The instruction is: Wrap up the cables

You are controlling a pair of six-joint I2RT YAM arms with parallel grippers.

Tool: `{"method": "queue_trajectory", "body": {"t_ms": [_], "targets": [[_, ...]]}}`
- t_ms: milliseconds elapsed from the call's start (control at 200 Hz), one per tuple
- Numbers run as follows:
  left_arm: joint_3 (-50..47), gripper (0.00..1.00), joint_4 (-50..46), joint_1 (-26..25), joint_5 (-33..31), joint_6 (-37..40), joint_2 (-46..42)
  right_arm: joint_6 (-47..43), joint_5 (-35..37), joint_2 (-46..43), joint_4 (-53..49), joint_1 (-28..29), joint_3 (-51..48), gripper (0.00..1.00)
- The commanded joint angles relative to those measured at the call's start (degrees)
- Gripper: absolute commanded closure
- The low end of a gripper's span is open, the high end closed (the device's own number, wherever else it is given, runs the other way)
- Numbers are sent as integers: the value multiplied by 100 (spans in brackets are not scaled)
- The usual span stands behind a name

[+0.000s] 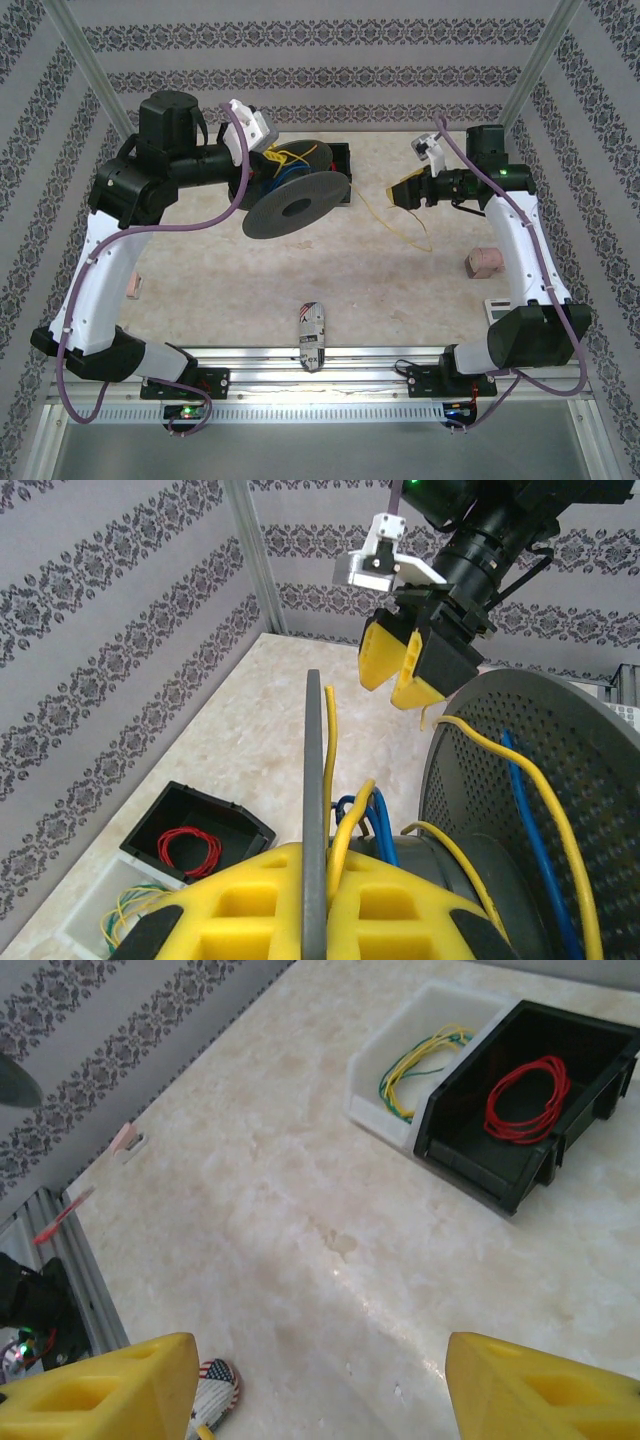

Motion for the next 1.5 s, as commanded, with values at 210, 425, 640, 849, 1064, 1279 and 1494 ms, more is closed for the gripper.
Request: {"method": "queue_trajectory", "body": {"t_ms": [210, 425, 640, 849, 1064, 1279, 1494], "targets": [[724, 100, -268, 33, 189, 229, 276, -634, -247, 93, -493, 124, -202, 30], [1012, 100, -396, 55, 180, 249, 449, -757, -410, 128, -594, 142, -264, 31], [1317, 100, -528, 83, 197, 241, 588, -929, -610, 145, -765, 159, -273, 32], [1849, 100, -782, 153, 289, 246, 790, -887, -615, 139, -666, 194, -417, 34], [1959, 100, -924, 161, 251, 265, 882, -420, 46, 236, -118, 186, -495, 78], [1821, 100, -536, 172, 313, 35, 713, 492, 615, 310, 993, -2, -864, 100], [1194, 100, 871, 554, 920, -883, 254, 1440, 1408, 395, 1979, -129, -1319, 100]]}}
